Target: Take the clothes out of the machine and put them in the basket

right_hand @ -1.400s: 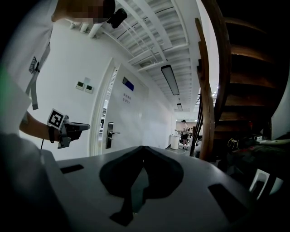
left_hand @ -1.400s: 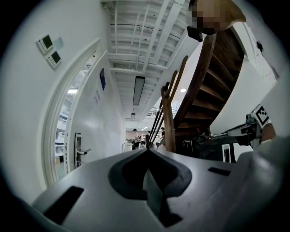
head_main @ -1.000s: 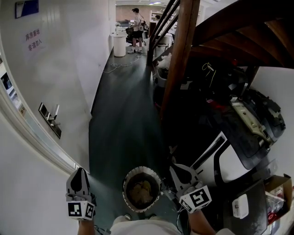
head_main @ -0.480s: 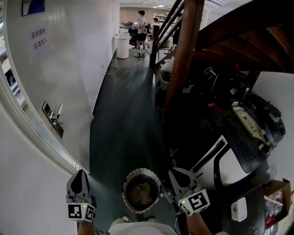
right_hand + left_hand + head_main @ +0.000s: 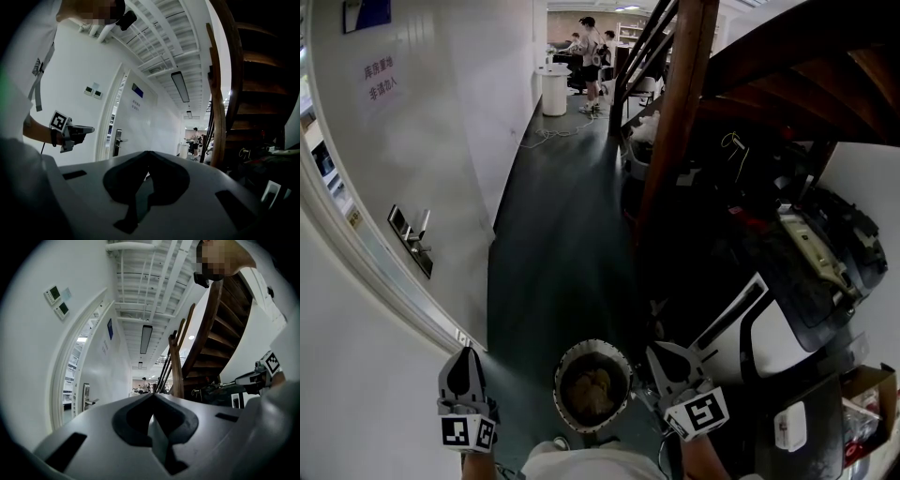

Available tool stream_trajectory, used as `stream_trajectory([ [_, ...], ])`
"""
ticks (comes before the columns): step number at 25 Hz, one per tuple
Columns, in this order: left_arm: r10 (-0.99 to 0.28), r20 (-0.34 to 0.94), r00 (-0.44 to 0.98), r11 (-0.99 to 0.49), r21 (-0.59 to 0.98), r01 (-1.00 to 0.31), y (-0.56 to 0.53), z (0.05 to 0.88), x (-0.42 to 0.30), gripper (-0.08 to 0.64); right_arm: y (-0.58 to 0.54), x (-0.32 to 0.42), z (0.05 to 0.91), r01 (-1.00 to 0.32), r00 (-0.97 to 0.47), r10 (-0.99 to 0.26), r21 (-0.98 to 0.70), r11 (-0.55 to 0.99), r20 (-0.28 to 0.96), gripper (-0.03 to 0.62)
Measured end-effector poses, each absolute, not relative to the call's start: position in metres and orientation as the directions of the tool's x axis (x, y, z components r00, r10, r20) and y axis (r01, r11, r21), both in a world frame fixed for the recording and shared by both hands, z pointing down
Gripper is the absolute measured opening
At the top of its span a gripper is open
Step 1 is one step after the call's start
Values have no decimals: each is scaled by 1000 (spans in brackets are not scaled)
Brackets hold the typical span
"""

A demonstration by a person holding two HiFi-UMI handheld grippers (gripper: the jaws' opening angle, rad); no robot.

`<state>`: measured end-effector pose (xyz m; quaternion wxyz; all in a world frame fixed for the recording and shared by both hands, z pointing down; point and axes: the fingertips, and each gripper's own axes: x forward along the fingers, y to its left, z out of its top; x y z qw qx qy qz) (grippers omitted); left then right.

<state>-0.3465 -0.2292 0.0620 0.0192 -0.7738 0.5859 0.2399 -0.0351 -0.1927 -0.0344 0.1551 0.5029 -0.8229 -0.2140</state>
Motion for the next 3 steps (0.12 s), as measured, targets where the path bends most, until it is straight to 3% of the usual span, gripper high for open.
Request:
stream_trajectory([
  [3,-897,-396,197,-312,250,-917,-228,61,-346,14,-195,-38,-36,-753,-454,-890,517,407,40,14],
])
